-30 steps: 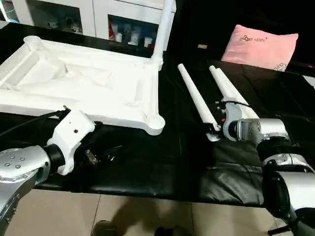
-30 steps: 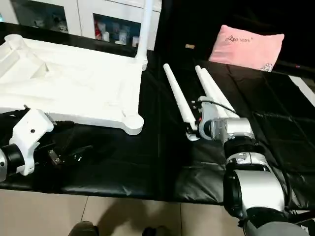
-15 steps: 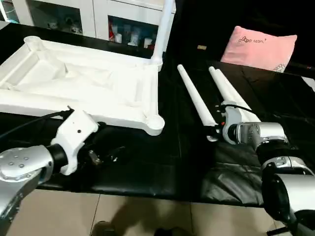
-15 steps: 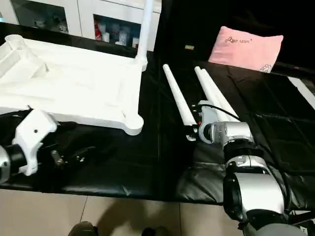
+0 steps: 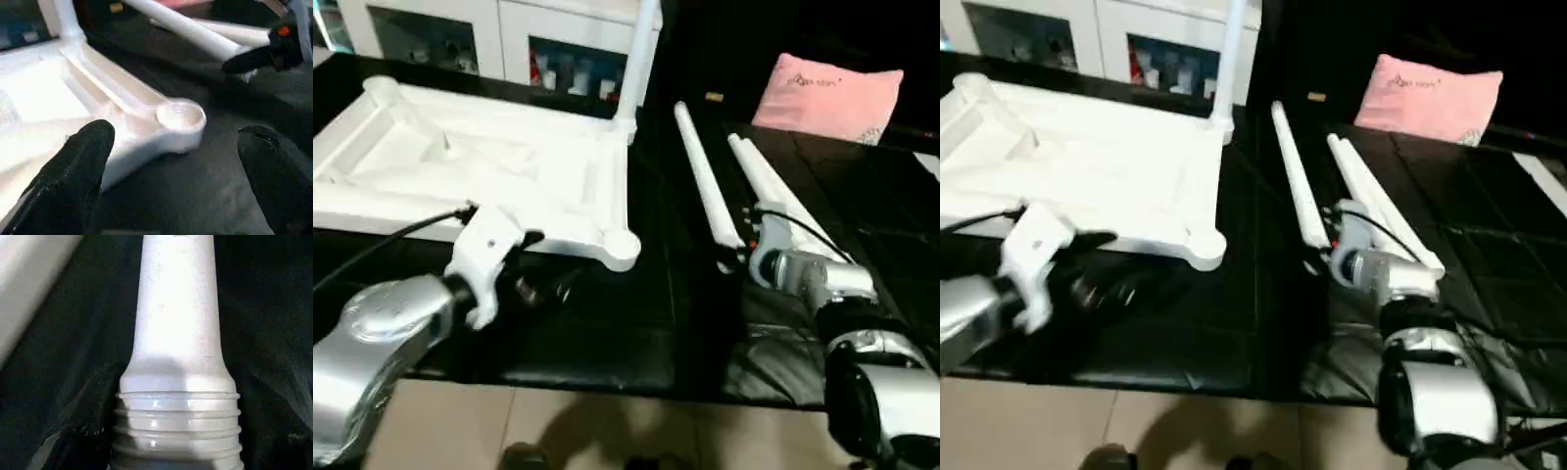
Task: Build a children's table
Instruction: Pick table leg
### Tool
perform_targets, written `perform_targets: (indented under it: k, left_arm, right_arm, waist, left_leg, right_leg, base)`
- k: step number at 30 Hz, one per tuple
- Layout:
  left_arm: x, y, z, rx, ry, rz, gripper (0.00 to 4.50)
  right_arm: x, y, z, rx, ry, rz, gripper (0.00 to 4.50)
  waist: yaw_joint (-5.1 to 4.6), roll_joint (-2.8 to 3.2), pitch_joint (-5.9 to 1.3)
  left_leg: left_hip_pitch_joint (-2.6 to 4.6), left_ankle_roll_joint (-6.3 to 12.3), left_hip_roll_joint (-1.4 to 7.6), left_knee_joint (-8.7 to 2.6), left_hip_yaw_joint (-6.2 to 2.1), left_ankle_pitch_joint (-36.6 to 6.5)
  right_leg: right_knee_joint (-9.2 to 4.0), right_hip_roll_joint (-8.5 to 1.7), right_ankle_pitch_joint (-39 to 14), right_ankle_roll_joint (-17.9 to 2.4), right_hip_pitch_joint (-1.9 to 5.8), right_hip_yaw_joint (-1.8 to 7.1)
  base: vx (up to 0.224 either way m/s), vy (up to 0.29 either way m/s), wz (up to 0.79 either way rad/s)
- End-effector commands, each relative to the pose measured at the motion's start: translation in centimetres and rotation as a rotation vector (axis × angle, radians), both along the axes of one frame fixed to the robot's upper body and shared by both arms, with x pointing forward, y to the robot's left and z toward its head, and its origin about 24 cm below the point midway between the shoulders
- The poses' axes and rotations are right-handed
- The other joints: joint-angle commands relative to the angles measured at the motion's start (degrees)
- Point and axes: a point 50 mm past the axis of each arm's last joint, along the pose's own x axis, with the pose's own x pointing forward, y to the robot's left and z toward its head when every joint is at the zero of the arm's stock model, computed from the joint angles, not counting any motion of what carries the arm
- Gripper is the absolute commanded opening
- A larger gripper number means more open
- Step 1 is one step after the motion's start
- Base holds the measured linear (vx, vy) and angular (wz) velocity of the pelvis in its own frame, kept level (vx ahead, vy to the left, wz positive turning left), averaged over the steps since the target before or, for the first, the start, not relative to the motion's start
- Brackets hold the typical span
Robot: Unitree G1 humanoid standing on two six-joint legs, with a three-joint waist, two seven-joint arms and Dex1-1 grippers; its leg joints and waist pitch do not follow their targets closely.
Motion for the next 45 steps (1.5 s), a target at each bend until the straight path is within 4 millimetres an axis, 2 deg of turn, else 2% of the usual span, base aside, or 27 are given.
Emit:
perform_targets:
  k: [1, 2, 4, 5, 7, 8, 9, 10, 11, 12, 13, 14, 16, 17, 18, 20, 21, 22, 23, 24, 25, 28, 30, 32, 35, 36, 45]
  left_arm:
    - [1.0, -0.5, -0.1, -0.025, -0.022, 0.009, 4.5]
    - [1.4, -0.6, -0.2, -0.031, -0.027, 0.015, 4.5]
    - [2.4, -1.1, -0.4, -0.057, -0.042, 0.03, 4.5]
    - [2.9, -1.3, -0.3, -0.079, -0.049, 0.04, 4.5]
    - [3.6, -1.7, -0.1, -0.118, -0.059, 0.051, 4.5]
    - [4.3, -2.1, 0.1, -0.158, -0.072, 0.056, 4.5]
    - [4.6, -2.3, 0.3, -0.174, -0.078, 0.058, 4.5]
    - [4.6, -2.3, 0.3, -0.174, -0.078, 0.058, 4.5]
    - [4.9, -2.4, 0.3, -0.188, -0.082, 0.058, 4.5]
    - [4.9, -2.4, 0.3, -0.188, -0.082, 0.058, 4.5]
    - [5.5, -2.9, 0.6, -0.237, -0.091, 0.049, 4.5]
    - [5.9, -3.3, 0.9, -0.271, -0.091, 0.037, 4.5]
    - [6.5, -3.9, 1.3, -0.321, -0.091, 0.013, 4.5]
    - [6.9, -4.8, 2.3, -0.443, -0.071, -0.009, 4.5]
    - [6.9, -4.8, 2.3, -0.445, -0.071, -0.01, 4.5]
    - [7.4, -5.8, 3.7, -0.601, -0.048, -0.052, 4.5]
    - [7.5, -6.1, 4.2, -0.653, -0.037, -0.065, 4.5]
    - [7.5, -6.1, 4.2, -0.653, -0.037, -0.065, 4.5]
    - [7.6, -6.7, 4.9, -0.742, -0.009, -0.099, 4.5]
    - [7.6, -6.9, 5.2, -0.776, 0.001, -0.115, 4.5]
    - [7.6, -7.3, 5.6, -0.815, 0.018, -0.134, 4.5]
    - [7.6, -8.3, 6.1, -0.893, 0.082, -0.205, 4.5]
    - [7.6, -8.5, 6.1, -0.903, 0.1, -0.216, 4.5]
    - [7.7, -9.2, 5.9, -0.892, 0.159, -0.231, 4.5]
    - [7.8, -9.4, 5.6, -0.883, 0.176, -0.227, 4.5]
    - [7.9, -9.4, 5.6, -0.874, 0.169, -0.2, 4.21]
    - [8.4, -9.0, 6.0, -0.883, 0.168, -0.145, 3.5]
  right_arm:
    - [0.4, -0.9, 1.5, 0.061, -0.12, -0.062, 2.79]
    - [0.3, -0.8, 1.6, 0.081, -0.139, -0.073, 2.79]
    - [0.1, -0.7, 1.9, 0.158, -0.199, -0.093, 2.79]
    - [-0.1, -0.6, 2.2, 0.196, -0.225, -0.105, 2.79]
    - [-0.4, -0.5, 2.8, 0.268, -0.267, -0.097, 2.79]
    - [-1.0, -0.2, 3.8, 0.334, -0.338, -0.044, 2.79]
    - [-1.3, 0.0, 4.3, 0.353, -0.378, -0.017, 2.79]
    - [-1.3, 0.0, 4.3, 0.353, -0.378, -0.017, 2.79]
    - [-1.5, 0.1, 4.6, 0.364, -0.407, 0.001, 2.79]
    - [-1.5, 0.1, 4.6, 0.364, -0.407, 0.001, 2.79]
    - [-2.2, 0.3, 5.3, 0.444, -0.446, 0.041, 2.79]
    - [-2.7, 0.5, 5.8, 0.489, -0.47, 0.076, 2.79]
    - [-3.6, 0.8, 6.5, 0.556, -0.504, 0.142, 2.79]
    - [-4.5, 1.2, 7.1, 0.612, -0.528, 0.223, 2.79]
    - [-4.5, 1.2, 7.1, 0.612, -0.528, 0.224, 2.79]
    - [-5.7, 2.1, 7.7, 0.658, -0.53, 0.35, 2.79]
    - [-6.1, 2.5, 7.8, 0.67, -0.527, 0.392, 2.79]
    - [-6.1, 2.5, 7.8, 0.67, -0.527, 0.392, 2.79]
    - [-6.6, 3.0, 8.0, 0.689, -0.522, 0.455, 2.78]
    - [-6.8, 3.3, 8.1, 0.694, -0.519, 0.482, 2.78]
    - [-6.9, 3.6, 8.1, 0.698, -0.513, 0.51, 2.78]
    - [-7.3, 4.4, 8.0, 0.691, -0.492, 0.556, 2.78]
    - [-7.3, 4.5, 8.1, 0.689, -0.489, 0.562, 2.78]
    - [-7.5, 5.2, 8.2, 0.669, -0.482, 0.595, 2.78]
    - [-7.8, 5.6, 7.8, 0.607, -0.466, 0.623, 2.78]
    - [-7.9, 5.7, 7.5, 0.57, -0.453, 0.631, 2.78]
    - [-6.8, 6.2, 6.5, 0.355, -0.43, 0.573, 2.78]
  waist:
    - [-0.02, 2.41, -5.09]
    - [-0.24, 3.27, -4.89]
    - [-0.34, 3.56, -4.87]
    - [-0.39, 4.12, -5.14]
    - [-0.41, 4.02, -5.11]
    - [-0.47, 5.31, -5.45]
    - [-0.54, 4.94, -5.36]
    - [-0.48, 4.82, -5.63]
    - [-0.8, 5.66, -5.78]
    - [-0.8, 5.66, -5.78]
    - [-1.36, 6.24, -5.71]
    - [-1.46, 5.96, -5.88]
    - [-1.36, 6.08, -6.03]
    - [-1.32, 6.04, -6.0]
    - [-1.14, 6.14, -6.23]
    - [-1.19, 4.86, -6.19]
    - [-0.88, 5.37, -6.17]
    - [-0.95, 5.33, -6.18]
    - [-1.13, 4.38, -6.1]
    - [-0.82, 4.64, -6.09]
    - [-0.88, 4.45, -6.08]
    - [-0.7, 4.59, -6.05]
    - [-0.66, 4.43, -6.06]
    - [-0.48, 4.94, -6.17]
    - [-0.35, 4.87, -6.17]
    - [-0.26, 4.82, -6.2]
    - [0.07, 5.0, -6.03]
  left_leg:
    - [0.06, -2.48, 0.83, -4.13, 0.03, -13.46]
    - [0.54, -2.18, 0.77, -4.05, 0.3, -15.33]
    - [0.8, -1.1, 0.29, -3.97, 0.49, -16.19]
    - [0.43, -0.86, 0.33, -4.11, 0.18, -15.47]
    - [0.53, -0.29, 0.14, -3.98, 0.47, -14.81]
    - [0.42, -0.12, 0.23, -4.02, 0.28, -13.27]
    - [0.52, 0.62, 0.17, -4.06, 0.53, -13.28]
    - [0.28, 0.95, 0.42, -4.21, 0.24, -12.45]
    - [0.14, 1.02, 0.58, -4.22, 0.18, -11.39]
    - [0.14, 1.02, 0.58, -4.22, 0.18, -11.39]
    - [0.13, 1.09, 0.46, -4.13, 0.27, -11.47]
    - [0.13, 1.72, 0.25, -4.02, 0.39, -11.21]
    - [0.11, 2.81, 0.22, -3.96, 0.44, -10.43]
    - [0.01, 3.16, 0.11, -3.94, 0.58, -9.84]
    - [-0.07, 3.22, 0.48, -3.89, 0.43, -9.07]
    - [-0.44, 3.48, 0.39, -3.81, 0.66, -7.79]
    - [-0.45, 3.7, 0.33, -3.69, 0.68, -7.15]
    - [-0.6, 3.73, 0.46, -3.76, 0.6, -6.99]
    - [-0.68, 3.99, 0.23, -3.66, 0.85, -6.81]
    - [-0.58, 4.05, 0.28, -3.65, 0.82, -6.64]
    - [-0.6, 4.03, 0.36, -3.73, 0.79, -6.59]
    - [-0.25, 3.59, 0.47, -3.81, 0.8, -6.8]
    - [-0.31, 3.47, 0.59, -3.94, 0.7, -6.47]
    - [-0.3, 3.33, 0.67, -4.0, 0.6, -6.0]
    - [-0.37, 3.07, 0.58, -4.0, 0.64, -5.95]
    - [-0.41, 2.91, 0.63, -4.03, 0.61, -5.8]
    - [-0.31, 2.07, 0.35, -4.01, 0.59, -7.97]
  right_leg:
    - [-5.33, -3.85, -21.01, -2.97, 3.84, 3.36]
    - [-6.28, -3.6, -22.02, -2.76, 3.32, 3.27]
    - [-6.69, -3.35, -23.64, -1.9, 3.48, 3.12]
    - [-6.24, -3.59, -24.44, -1.89, 4.08, 2.99]
    - [-7.01, -3.35, -25.92, -0.71, 3.86, 2.9]
    - [-6.63, -3.31, -23.62, -1.1, 4.14, 3.0]
    - [-7.25, -2.99, -23.48, -0.59, 4.05, 2.97]
    - [-6.66, -3.13, -21.98, -0.96, 4.42, 2.9]
    - [-6.6, -3.29, -20.13, -2.39, 4.43, 2.94]
    - [-6.6, -3.29, -20.13, -2.39, 4.43, 2.94]
    - [-6.73, -3.08, -19.15, -3.13, 4.38, 2.97]
    - [-6.7, -3.06, -19.05, -2.98, 4.65, 2.96]
    - [-6.93, -3.09, -19.53, -2.48, 4.72, 2.94]
    - [-7.19, -3.05, -20.42, -2.22, 4.78, 2.8]
    - [-7.19, -3.42, -20.28, -2.62, 4.84, 2.78]
    - [-7.18, -3.34, -20.19, -2.71, 4.92, 2.76]
    - [-7.04, -3.44, -20.15, -2.99, 4.89, 2.78]
    - [-7.05, -3.5, -20.11, -2.94, 4.95, 2.76]
    - [-7.24, -3.37, -21.25, -2.22, 4.94, 2.63]
    - [-7.35, -3.69, -22.49, -2.11, 4.81, 2.65]
    - [-7.48, -3.64, -23.02, -1.8, 4.75, 2.61]
    - [-7.74, -3.59, -24.2, -0.86, 4.42, 2.51]
    - [-7.69, -3.64, -23.35, -0.72, 4.47, 2.55]
    - [-7.52, -3.69, -21.89, -0.71, 4.55, 2.65]
    - [-7.63, -3.66, -21.5, 0.03, 4.66, 2.68]
    - [-7.49, -3.75, -21.1, -0.02, 4.73, 2.74]
    - [-8.23, -3.71, -25.25, 2.39, 4.56, 2.4]
  base:
    - [0.0, 0.0, 0.0]
    - [0.0, 0.0, 0.0]
    - [0.0, 0.0, 0.0]
    - [0.0, 0.0, 0.0]
    - [0.0, 0.0, 0.0]
    - [0.0, 0.0, 0.0]
    - [0.0, 0.0, 0.0]
    - [0.0, 0.0, 0.0]
    - [0.0, 0.0, 0.0]
    - [0.0, 0.0, 0.0]
    - [0.0, 0.0, 0.0]
    - [0.0, 0.0, 0.0]
    - [0.0, 0.0, 0.0]
    - [0.0, 0.0, 0.0]
    - [0.0, 0.0, 0.0]
    - [0.0, 0.0, 0.0]
    - [0.0, 0.0, 0.0]
    - [0.0, 0.0, 0.0]
    - [0.0, 0.0, 0.0]
    - [0.0, 0.0, 0.0]
    - [0.0, 0.0, 0.0]
    - [0.0, 0.0, 0.0]
    - [0.0, 0.0, 0.0]
    - [0.0, 0.0, 0.0]
    - [0.0, 0.0, 0.0]
    - [0.0, 0.0, 0.0]
    - [0.0, 0.0, 0.0]
